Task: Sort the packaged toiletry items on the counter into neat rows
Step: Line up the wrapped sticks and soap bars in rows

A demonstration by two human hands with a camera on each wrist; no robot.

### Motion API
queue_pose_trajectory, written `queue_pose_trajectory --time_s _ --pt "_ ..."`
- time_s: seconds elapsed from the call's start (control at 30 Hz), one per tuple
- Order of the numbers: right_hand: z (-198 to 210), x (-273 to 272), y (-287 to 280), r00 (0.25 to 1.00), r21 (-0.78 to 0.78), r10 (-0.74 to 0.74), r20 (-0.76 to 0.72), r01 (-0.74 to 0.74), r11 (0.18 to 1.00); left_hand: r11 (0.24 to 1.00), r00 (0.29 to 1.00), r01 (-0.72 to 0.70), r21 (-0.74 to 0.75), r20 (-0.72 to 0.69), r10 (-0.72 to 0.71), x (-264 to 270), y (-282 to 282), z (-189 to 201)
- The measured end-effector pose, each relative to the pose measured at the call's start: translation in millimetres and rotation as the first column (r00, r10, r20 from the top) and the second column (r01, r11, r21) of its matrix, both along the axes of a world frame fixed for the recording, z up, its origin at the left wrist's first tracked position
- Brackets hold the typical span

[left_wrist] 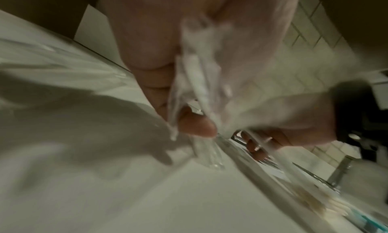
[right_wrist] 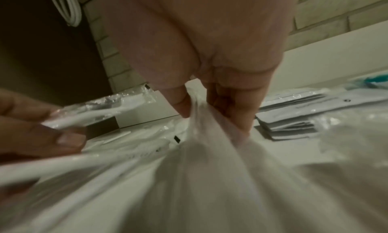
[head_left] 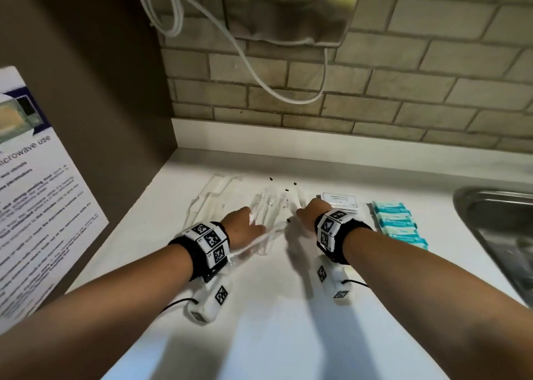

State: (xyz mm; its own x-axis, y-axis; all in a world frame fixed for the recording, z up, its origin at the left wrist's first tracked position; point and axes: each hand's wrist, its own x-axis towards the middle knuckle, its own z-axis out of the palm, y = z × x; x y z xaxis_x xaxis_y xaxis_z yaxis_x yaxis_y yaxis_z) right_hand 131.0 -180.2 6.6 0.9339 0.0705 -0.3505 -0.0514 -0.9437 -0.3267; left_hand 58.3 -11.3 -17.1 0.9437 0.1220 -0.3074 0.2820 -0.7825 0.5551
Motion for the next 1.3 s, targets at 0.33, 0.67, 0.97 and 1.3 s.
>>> queue_pose_trajectory --time_s 0.33,0.67,0.97,1.3 --pt "-11.7 8.6 1.7 0.994 0.034 0.070 0.080 -0.073 0.997 0.954 0.912 -0.262 -0.146 0.285 0.294 20.3 12.8 24.3" --pt "-21.0 -24.0 37.3 0.811 -0.160 0.580 0.081 -0.563 0.811 0.939 0.953 -0.277 -0.202 0.066 0.295 33.8 11.1 -14.3" --pt "-21.9 -21.0 26.7 0.799 -0.156 0.598 0.057 -0.585 0.796 0.980 0.981 -0.196 -0.023 0.005 0.196 32.8 32.1 -17.6" --pt "-15.0 -23.6 14.0 0.769 -0.193 0.639 0.005 -0.627 0.755 0.973 0.984 -0.176 0.149 0.015 0.176 25.8 28.0 -15.3"
